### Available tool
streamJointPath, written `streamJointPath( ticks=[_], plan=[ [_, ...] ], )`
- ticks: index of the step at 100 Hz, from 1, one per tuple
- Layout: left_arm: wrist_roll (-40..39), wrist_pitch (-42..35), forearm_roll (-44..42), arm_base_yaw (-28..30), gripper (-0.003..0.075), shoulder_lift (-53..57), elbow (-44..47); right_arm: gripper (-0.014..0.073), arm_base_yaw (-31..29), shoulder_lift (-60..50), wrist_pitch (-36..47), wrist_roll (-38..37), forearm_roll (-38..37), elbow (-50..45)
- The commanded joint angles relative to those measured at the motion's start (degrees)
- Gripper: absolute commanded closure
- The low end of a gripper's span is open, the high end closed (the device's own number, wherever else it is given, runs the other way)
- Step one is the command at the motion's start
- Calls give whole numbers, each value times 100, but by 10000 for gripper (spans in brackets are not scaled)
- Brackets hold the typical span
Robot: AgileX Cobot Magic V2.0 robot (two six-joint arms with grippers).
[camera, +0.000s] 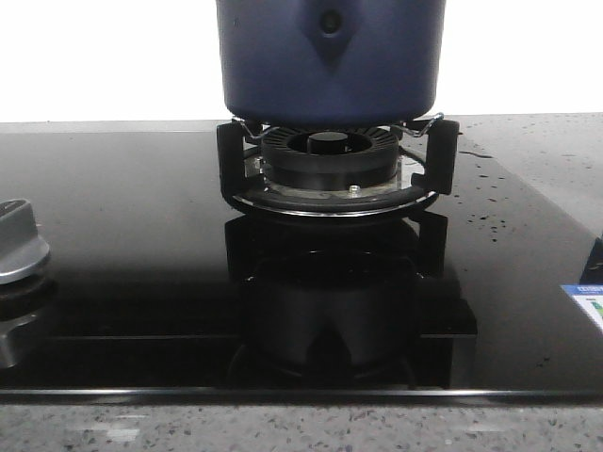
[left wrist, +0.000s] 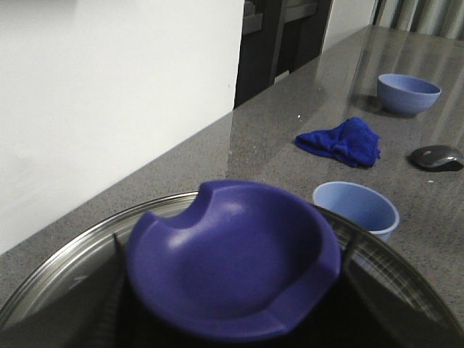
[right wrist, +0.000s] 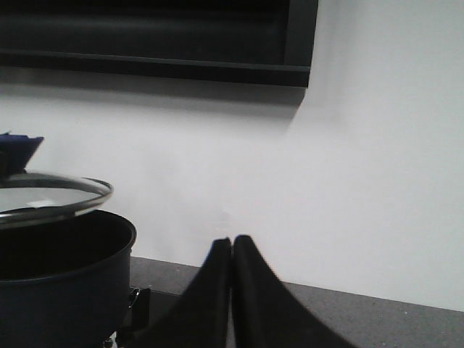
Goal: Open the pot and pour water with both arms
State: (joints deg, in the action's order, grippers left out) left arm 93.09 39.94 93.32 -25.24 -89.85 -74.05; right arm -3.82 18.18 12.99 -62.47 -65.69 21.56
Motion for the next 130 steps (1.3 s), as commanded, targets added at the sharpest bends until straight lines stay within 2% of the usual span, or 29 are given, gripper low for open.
streamJointPath(
  ticks=[1,47,54,67,72,77,85,92,97,104,109,130],
  plan=[
    [18,174,484,-41,417,-41,-435,660,4,36,98,-23,34,144],
    [18,76,106,-41,411,-353,-535,660,4,36,74,-157,34,144],
    [18,89,93,-41,358,-353,-535,660,4,36,74,-157,34,144],
    [18,138,131,-41,178,-342,-602,660,4,36,74,-157,34,144],
    [18,180,131,-29,153,-272,-634,660,4,36,42,-157,34,144],
    [-8,213,131,-5,160,-152,-663,660,4,36,4,-157,34,144],
    [-65,227,106,69,237,133,-671,660,4,36,-66,-157,34,144],
    [-319,215,-101,183,393,463,-671,660,4,36,-117,-157,34,144],
    [-569,176,-386,282,531,718,-658,660,4,36,-141,-157,34,144],
    [-859,94,-721,467,669,1129,-536,660,4,36,-155,-167,34,144],
    [-959,42,-884,614,732,1445,-359,660,4,36,-155,-167,28,144],
    [-1264,-609,-942,1351,741,3086,1192,660,130,36,-155,-421,-341,144]
  ],
)
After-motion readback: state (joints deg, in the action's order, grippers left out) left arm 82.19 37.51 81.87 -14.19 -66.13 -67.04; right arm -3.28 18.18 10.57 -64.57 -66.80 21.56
